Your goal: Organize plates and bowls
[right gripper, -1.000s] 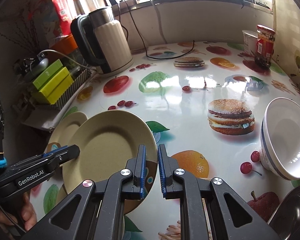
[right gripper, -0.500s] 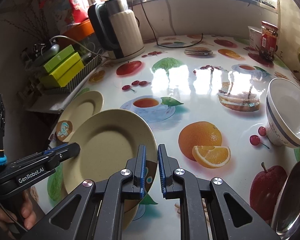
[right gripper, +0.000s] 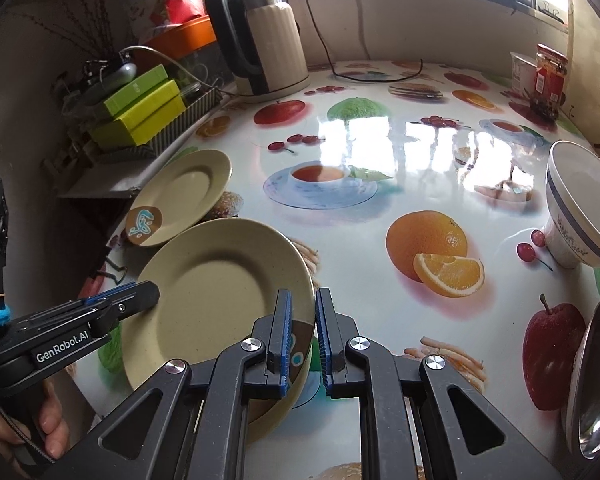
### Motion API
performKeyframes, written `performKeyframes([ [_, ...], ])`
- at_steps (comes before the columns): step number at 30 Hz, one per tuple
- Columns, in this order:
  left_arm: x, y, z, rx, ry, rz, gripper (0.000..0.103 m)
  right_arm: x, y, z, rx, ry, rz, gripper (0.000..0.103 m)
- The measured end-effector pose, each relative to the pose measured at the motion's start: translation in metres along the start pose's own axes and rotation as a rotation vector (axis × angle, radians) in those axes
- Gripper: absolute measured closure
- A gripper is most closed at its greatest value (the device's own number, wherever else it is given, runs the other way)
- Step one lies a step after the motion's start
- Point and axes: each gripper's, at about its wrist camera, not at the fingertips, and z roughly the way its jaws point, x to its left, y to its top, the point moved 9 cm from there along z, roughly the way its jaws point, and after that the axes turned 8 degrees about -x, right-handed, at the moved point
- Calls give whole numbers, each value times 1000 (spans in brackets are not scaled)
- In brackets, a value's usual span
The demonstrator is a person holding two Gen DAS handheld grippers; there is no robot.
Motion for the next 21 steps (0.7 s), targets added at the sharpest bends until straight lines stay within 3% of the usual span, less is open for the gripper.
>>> performKeyframes([
  [21, 4, -8, -2, -3, 9, -1, 79, 5, -12, 1, 16, -3, -13, 90],
])
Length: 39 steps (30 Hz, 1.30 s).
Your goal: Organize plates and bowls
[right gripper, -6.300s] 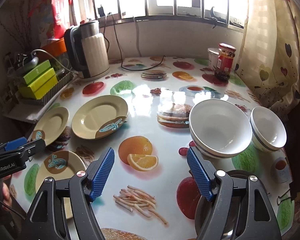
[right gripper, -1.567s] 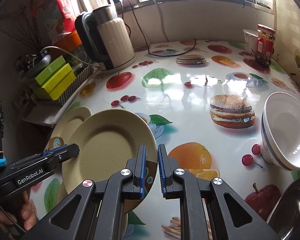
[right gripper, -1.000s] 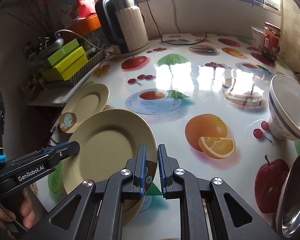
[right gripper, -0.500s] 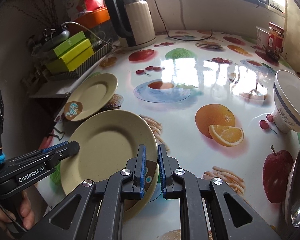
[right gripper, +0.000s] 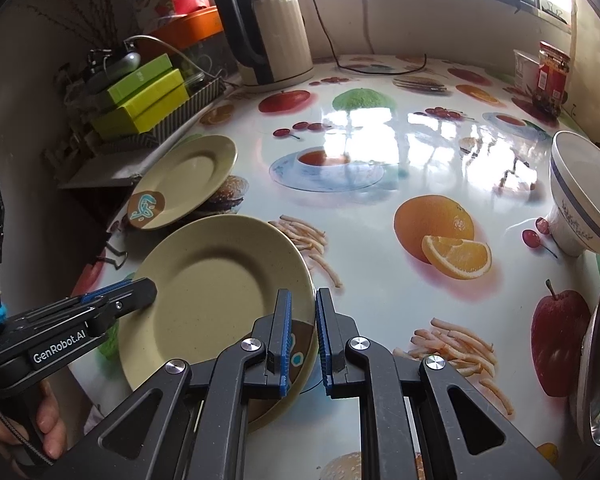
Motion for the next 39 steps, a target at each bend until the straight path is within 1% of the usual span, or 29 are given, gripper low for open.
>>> performKeyframes([
  [10, 3, -2, -1, -5, 13, 6, 79, 1, 1, -1, -8, 1, -2, 89],
  [14, 5, 0, -2, -19, 35, 12, 79, 2, 2, -3, -24, -4, -17, 89],
  [17, 8, 6, -7, -61, 105, 67, 79, 0, 1, -2, -16, -6, -11, 86],
  [20, 12, 10, -11, -81, 131, 78, 79, -2, 3, -2, -18, -11, -5, 84],
  [23, 19, 16, -15, -111, 180, 96, 79, -4, 6, -1, -25, -18, -5, 80],
  [25, 23, 19, -16, -118, 183, 87, 79, -5, 8, 0, -29, -20, -7, 76],
  [27, 28, 23, -19, -139, 198, 80, 79, -5, 12, 1, -36, -22, -13, 75],
  [28, 30, 25, -22, -157, 206, 86, 79, -6, 14, 1, -40, -22, -15, 73],
  [30, 34, 30, -24, -173, 239, 103, 73, -6, 21, 1, -51, -19, -13, 70],
  [33, 40, 35, -28, -187, 251, 99, 73, -3, 32, 2, -71, -7, -29, 62],
  [39, 48, 47, -31, -204, 275, 102, 73, 6, 53, 11, -92, 7, -59, 59],
])
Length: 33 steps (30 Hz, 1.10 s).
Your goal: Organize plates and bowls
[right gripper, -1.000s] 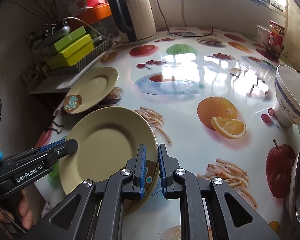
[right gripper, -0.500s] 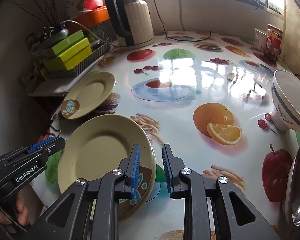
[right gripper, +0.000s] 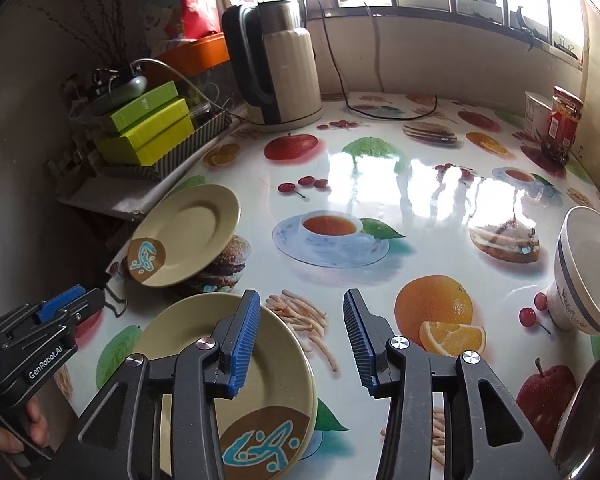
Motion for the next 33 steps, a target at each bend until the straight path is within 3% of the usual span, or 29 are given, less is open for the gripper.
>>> performKeyframes([
  [13, 25, 24, 28, 4, 51, -30, 73, 29, 38, 40, 7, 58, -75, 58],
  [23, 38, 30, 63, 75, -28, -156, 73, 36, 51, 81, 61, 77, -76, 58],
  [33, 39, 27, 91, 121, -50, -199, 73, 42, 49, 113, 120, 113, -67, 58],
])
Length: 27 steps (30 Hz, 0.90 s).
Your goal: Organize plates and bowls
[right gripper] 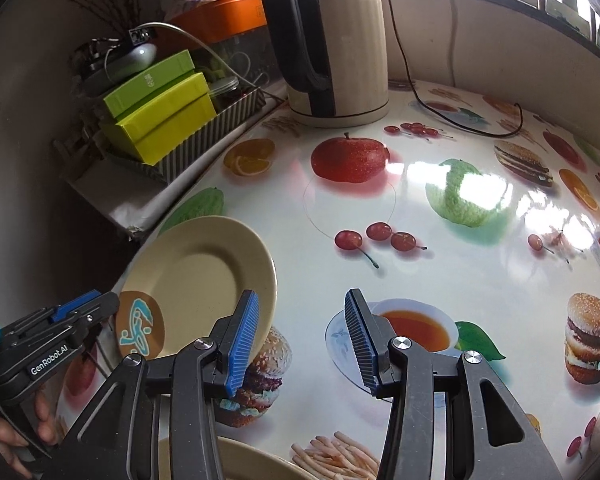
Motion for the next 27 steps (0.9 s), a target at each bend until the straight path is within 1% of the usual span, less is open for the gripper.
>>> performKeyframes([
  [8, -4, 3, 6, 6, -13, -10, 73, 7, -1, 16, 31, 36, 8, 58],
  [11, -8, 2, 7, 10, -20, 0, 73, 8, -1, 19, 34, 39, 4, 60],
  [13, -10, 1, 7, 7, -22, 3, 73, 9, -1, 21, 41, 42, 5, 66],
  [16, -14, -1, 9, 15, -30, 13, 73, 11, -2, 23, 45, 47, -4, 72],
  [17, -15, -1, 9, 14, -33, 15, 74, 11, -2, 23, 45, 48, -3, 72],
  [18, -17, -1, 9, 11, -34, 22, 78, 10, -2, 24, 46, 49, 0, 74],
  [19, -18, -1, 9, 8, -33, 29, 79, 10, -2, 24, 49, 50, 5, 78],
  [22, -19, 1, 7, -5, -11, 52, 81, 11, -2, 25, 48, 67, 11, 82],
  [27, -17, 2, 7, -5, -12, 50, 82, 14, -2, 25, 46, 82, 5, 88],
])
